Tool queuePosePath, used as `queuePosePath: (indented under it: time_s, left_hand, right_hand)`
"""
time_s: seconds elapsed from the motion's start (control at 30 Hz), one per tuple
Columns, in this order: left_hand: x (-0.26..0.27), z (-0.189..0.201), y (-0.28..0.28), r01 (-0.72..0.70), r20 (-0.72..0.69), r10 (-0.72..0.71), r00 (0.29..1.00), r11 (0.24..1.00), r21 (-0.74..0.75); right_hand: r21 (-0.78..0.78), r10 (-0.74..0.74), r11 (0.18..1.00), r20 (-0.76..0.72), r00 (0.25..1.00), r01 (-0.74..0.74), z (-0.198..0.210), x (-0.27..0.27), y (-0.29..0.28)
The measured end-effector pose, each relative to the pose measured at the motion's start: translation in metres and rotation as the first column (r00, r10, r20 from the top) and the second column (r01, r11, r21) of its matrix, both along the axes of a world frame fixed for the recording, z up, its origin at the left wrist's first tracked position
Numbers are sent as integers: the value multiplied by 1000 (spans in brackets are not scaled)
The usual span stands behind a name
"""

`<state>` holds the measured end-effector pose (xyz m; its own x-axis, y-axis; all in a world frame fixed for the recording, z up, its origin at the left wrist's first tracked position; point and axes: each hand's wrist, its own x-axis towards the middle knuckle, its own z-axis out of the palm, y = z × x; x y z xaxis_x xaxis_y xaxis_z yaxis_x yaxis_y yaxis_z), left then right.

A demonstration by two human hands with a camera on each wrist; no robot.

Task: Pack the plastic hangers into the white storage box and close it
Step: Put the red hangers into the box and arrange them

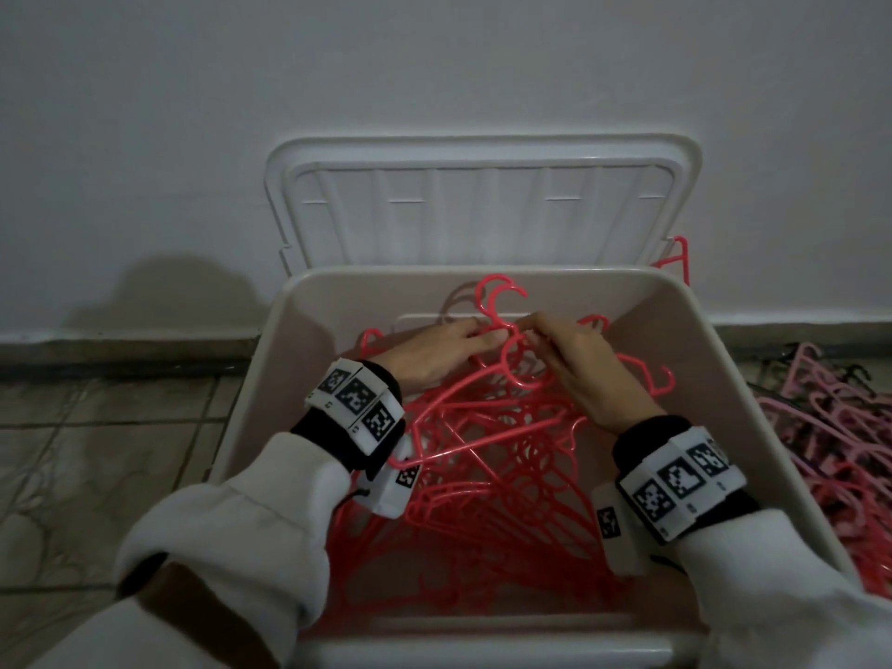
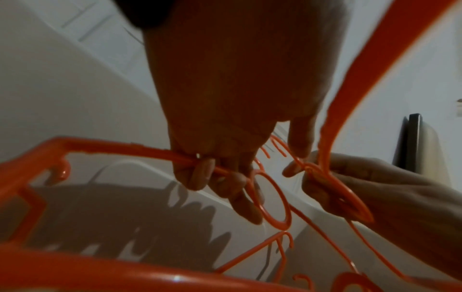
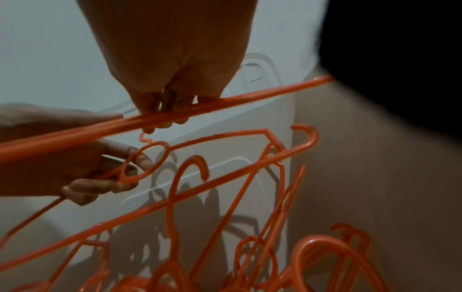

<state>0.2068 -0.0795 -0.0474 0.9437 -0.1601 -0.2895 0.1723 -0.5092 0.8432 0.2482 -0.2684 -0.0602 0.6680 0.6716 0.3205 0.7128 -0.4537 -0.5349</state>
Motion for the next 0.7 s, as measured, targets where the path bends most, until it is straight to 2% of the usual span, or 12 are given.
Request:
queuePosePath:
  time_s: [0.1, 0.23, 0.37, 0.47, 0.57, 0.6, 0.63, 0.7]
  left_hand:
    - [0, -2, -3, 27, 32, -26, 999, 998, -58]
    - [-1, -2, -7, 98, 83, -93, 992, 993, -57]
    - [-5, 7, -8, 68, 177, -86, 980, 992, 108]
    - [-6, 8, -5, -1, 226, -38, 973, 986, 169]
    - [-2, 4, 3, -55, 231, 6, 973, 977, 206]
    - [0, 2, 6, -61, 238, 14, 971, 980, 190]
    - [2, 2, 8, -64, 249, 20, 968, 983, 172]
    - [4, 0, 12, -78, 260, 38, 965, 987, 142]
  right_hand:
    - [10, -1, 1000, -11, 1000, 1, -5, 3, 0]
    - [81, -19, 996, -90, 996, 26, -6, 3, 3]
    - [119, -14, 992, -127, 992, 29, -6, 4, 1]
    - [89, -4, 996, -25, 1000, 7, -2, 2, 0]
    - [111, -177, 977, -76, 981, 185, 7, 3, -6]
    - [40, -252, 965, -113, 961, 258, 7, 5, -10]
    - [-105, -304, 951, -148, 941, 291, 8, 6, -12]
    - [-478, -354, 857, -269, 896, 195, 7, 5, -16]
